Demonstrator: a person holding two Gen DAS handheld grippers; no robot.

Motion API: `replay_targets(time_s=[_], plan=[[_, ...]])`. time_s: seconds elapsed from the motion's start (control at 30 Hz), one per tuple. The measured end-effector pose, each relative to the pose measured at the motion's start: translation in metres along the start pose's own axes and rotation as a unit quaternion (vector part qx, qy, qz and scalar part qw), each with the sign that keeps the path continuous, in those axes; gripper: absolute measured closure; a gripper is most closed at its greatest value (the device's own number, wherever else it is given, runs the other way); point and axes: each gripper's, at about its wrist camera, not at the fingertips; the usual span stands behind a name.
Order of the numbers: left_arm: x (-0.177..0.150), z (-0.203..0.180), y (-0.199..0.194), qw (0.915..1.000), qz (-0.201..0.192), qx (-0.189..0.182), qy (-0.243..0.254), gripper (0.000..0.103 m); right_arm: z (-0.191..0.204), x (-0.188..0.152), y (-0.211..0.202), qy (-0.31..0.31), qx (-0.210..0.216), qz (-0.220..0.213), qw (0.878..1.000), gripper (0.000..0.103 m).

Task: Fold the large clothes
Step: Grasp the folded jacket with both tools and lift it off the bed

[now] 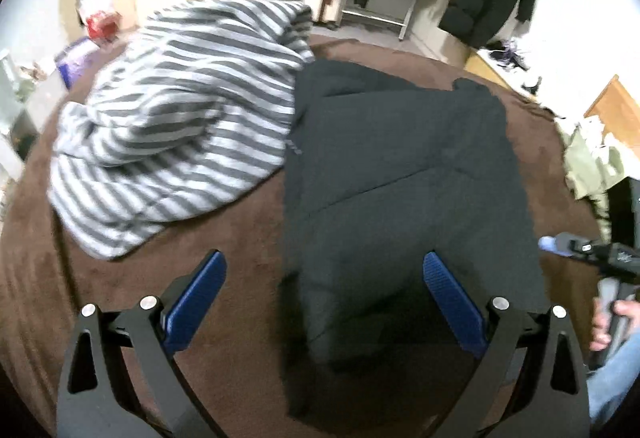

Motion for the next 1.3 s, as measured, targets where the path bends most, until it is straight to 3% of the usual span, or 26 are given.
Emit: replay_targets(time_s=[0.13, 0.3, 0.6, 0.87, 1.07, 1.13, 1.2, 1.3], plan=[[0.002, 0.002, 0.034, 0.9992, 0.039, -0.012, -0.003, 0.007, -0.013, 0.008, 0.011, 0.028, 0.029, 0.005, 0.999, 0.022], [0.002, 0.026, 0.070, 0.9946, 0.065, -0.046, -0.066, 0.009, -0.036, 0.018, 0.027, 0.068, 0.062, 0.009, 0.996, 0.021], [-0.006, 0.043, 0.125, 0.9766, 0.116, -0.144, -0.110, 0.006, -0.073, 0.026, 0.061, 0.116, 0.107, 0.019, 0.987, 0.018], [0.001, 0.038, 0.151, 0.9679, 0.102, -0.199, -0.114, 0.006, -0.069, 0.037, 0.081, 0.090, 0.136, 0.027, 0.986, 0.015], [0.002, 0.030, 0.157, 0.9667, 0.097, -0.211, -0.107, 0.007, -0.053, 0.035, 0.090, 0.060, 0.110, 0.032, 0.992, 0.016], [0.002, 0.033, 0.158, 0.9664, 0.093, -0.213, -0.110, 0.017, -0.048, 0.033, 0.090, 0.049, 0.091, 0.031, 0.994, 0.021], [0.002, 0.041, 0.159, 0.9615, 0.095, -0.223, -0.129, 0.042, -0.043, 0.030, 0.087, 0.035, 0.070, 0.032, 0.996, 0.030], [0.005, 0.036, 0.156, 0.9662, 0.089, -0.211, -0.118, 0.054, -0.032, 0.029, 0.079, 0.016, 0.050, 0.026, 0.998, 0.048]])
Point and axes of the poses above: each gripper's, at about its wrist camera, not at the fingertips, and y roughly the way its jaws point, z to its left, x to its top, and after that the axes turned 13 degrees about -z, right-handed
